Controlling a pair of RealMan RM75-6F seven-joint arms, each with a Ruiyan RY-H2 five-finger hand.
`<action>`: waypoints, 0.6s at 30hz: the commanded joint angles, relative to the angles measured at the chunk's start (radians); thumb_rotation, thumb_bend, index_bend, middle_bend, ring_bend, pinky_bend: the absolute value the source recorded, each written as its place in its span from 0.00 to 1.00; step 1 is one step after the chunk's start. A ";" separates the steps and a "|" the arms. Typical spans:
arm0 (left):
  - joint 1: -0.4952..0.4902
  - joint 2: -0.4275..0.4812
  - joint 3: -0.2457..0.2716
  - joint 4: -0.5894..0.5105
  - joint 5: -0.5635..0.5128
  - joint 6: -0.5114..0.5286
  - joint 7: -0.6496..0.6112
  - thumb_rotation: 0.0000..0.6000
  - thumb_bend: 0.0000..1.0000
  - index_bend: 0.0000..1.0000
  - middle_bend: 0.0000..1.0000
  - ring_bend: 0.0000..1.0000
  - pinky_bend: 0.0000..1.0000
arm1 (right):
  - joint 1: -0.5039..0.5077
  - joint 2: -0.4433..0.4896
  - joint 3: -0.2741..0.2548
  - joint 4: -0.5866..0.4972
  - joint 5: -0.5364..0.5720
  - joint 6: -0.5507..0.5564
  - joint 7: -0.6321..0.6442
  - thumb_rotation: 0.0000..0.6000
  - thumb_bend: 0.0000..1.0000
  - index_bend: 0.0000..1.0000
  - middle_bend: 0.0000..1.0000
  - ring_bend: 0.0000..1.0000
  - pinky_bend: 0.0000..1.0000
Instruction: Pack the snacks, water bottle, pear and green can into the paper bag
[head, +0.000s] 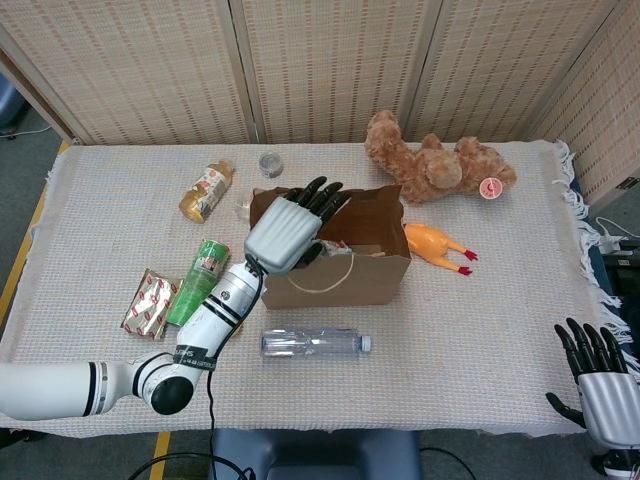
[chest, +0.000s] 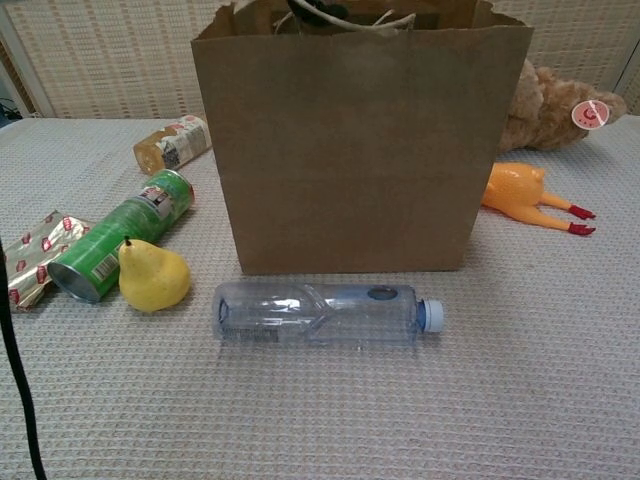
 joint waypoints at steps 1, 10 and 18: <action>0.003 0.009 -0.006 -0.027 0.009 0.018 -0.017 1.00 0.36 0.00 0.00 0.00 0.17 | -0.001 -0.001 0.000 0.000 0.000 0.001 -0.001 1.00 0.00 0.00 0.00 0.00 0.00; 0.114 0.134 0.043 -0.154 0.058 0.120 -0.043 1.00 0.37 0.03 0.00 0.00 0.20 | -0.005 -0.002 -0.002 0.008 0.001 0.008 0.007 1.00 0.00 0.00 0.00 0.00 0.00; 0.360 0.335 0.151 -0.275 0.174 0.223 -0.214 1.00 0.38 0.05 0.00 0.00 0.20 | -0.010 -0.004 -0.006 0.015 -0.007 0.018 0.004 1.00 0.00 0.00 0.00 0.00 0.00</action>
